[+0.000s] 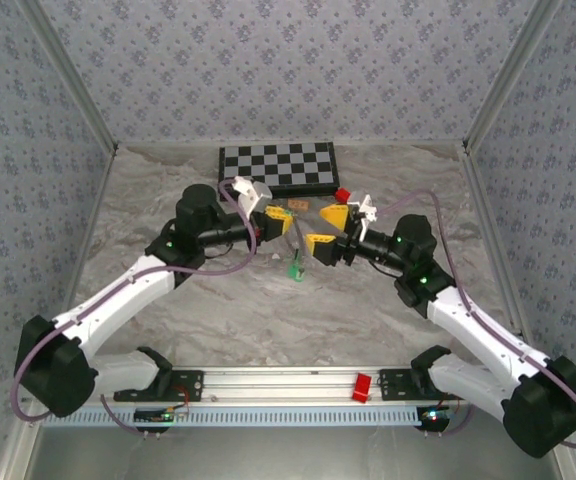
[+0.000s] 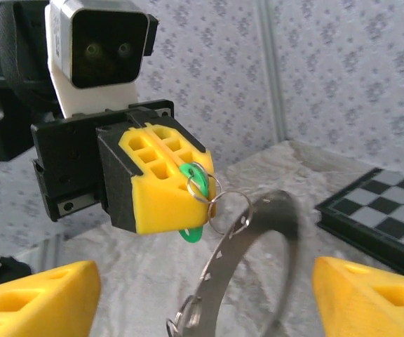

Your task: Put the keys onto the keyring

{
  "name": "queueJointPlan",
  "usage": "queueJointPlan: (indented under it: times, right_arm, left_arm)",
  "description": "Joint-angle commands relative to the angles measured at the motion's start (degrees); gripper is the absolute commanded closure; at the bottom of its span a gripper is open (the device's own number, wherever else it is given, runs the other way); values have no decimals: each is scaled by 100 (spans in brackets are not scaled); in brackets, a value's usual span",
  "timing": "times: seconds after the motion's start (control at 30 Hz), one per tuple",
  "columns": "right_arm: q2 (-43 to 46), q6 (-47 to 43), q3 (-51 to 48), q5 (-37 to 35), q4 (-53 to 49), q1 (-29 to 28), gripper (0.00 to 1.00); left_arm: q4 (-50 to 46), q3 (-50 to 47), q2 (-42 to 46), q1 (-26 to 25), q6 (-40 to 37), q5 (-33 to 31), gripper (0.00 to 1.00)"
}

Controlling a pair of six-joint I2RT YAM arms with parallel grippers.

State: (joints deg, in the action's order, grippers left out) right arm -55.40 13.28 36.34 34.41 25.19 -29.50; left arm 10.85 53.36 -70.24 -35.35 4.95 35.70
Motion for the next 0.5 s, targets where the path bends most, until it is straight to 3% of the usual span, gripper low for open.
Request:
queueJointPlan:
  times: [0.0, 0.47]
  right_arm:
    - [278, -71, -245, -753, -126, 19, 0]
    - [1539, -120, -772, -3182, -1426, 119, 1]
  left_arm:
    - [-41, 463, -287, -15, -61, -299, 100]
    - [-444, 2271, -2453, -486, 157, -522, 100]
